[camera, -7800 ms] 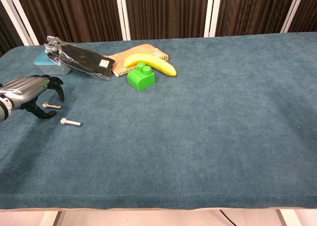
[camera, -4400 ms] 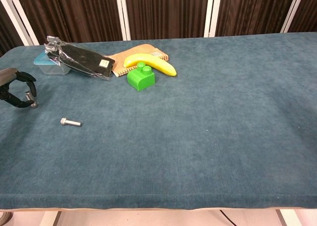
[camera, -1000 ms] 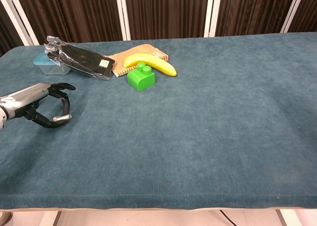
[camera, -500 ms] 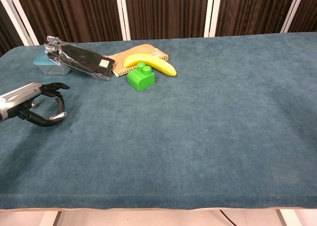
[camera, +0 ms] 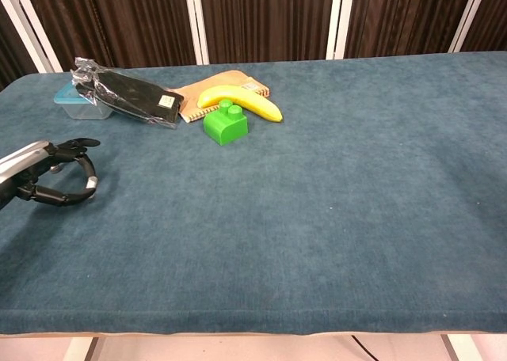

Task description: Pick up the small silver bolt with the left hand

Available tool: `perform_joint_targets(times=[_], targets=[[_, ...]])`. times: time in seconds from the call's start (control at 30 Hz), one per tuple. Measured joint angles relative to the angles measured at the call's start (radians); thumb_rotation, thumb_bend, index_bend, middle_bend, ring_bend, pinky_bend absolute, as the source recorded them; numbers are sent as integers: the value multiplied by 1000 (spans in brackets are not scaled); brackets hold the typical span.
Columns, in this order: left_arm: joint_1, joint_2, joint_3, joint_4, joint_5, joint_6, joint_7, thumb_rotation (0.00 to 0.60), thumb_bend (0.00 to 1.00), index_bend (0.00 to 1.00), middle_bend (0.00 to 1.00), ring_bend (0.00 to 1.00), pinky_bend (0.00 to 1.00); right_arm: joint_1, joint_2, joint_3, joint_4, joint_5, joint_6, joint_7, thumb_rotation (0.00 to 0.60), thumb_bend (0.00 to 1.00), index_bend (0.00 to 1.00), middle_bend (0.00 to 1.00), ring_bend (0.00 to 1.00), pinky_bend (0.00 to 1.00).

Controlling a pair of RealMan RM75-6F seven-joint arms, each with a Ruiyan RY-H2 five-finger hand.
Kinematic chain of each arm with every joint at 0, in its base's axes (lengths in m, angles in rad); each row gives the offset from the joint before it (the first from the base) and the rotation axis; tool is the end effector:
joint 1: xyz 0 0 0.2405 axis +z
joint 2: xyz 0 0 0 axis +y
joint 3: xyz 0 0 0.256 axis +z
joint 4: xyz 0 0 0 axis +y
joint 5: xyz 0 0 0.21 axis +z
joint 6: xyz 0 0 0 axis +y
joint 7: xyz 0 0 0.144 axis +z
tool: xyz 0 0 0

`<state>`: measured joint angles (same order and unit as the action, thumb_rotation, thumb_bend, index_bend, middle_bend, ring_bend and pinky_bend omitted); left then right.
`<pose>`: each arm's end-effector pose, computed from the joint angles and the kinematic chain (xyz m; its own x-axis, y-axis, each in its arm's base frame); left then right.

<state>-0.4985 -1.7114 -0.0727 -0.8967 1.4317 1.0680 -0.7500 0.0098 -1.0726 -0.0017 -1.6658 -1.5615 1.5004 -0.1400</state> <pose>-0.2950 0.3197 -0.0175 -0.1747 0.3055 0.9360 0.9785 -0.0516 0.1995 -0.3112 -0.1463 0.1607 0.5159 -0.0676 0.8540 -0.8562 -0.0091 0.5166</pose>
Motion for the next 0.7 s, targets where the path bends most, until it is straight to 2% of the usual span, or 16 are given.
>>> perform_joint_targets(times=[0.23, 0.7], targets=[[25, -53, 21, 110, 24, 17, -124, 600, 329, 565, 41, 0, 0, -3, 1, -1, 1, -4, 6, 4, 600, 288, 0, 0, 0, 0], [37, -60, 14, 142, 30, 44, -126, 600, 321, 495, 17, 0, 0, -3, -1, -3, 1, -6, 4, -2, 600, 288, 0, 0, 0, 0]])
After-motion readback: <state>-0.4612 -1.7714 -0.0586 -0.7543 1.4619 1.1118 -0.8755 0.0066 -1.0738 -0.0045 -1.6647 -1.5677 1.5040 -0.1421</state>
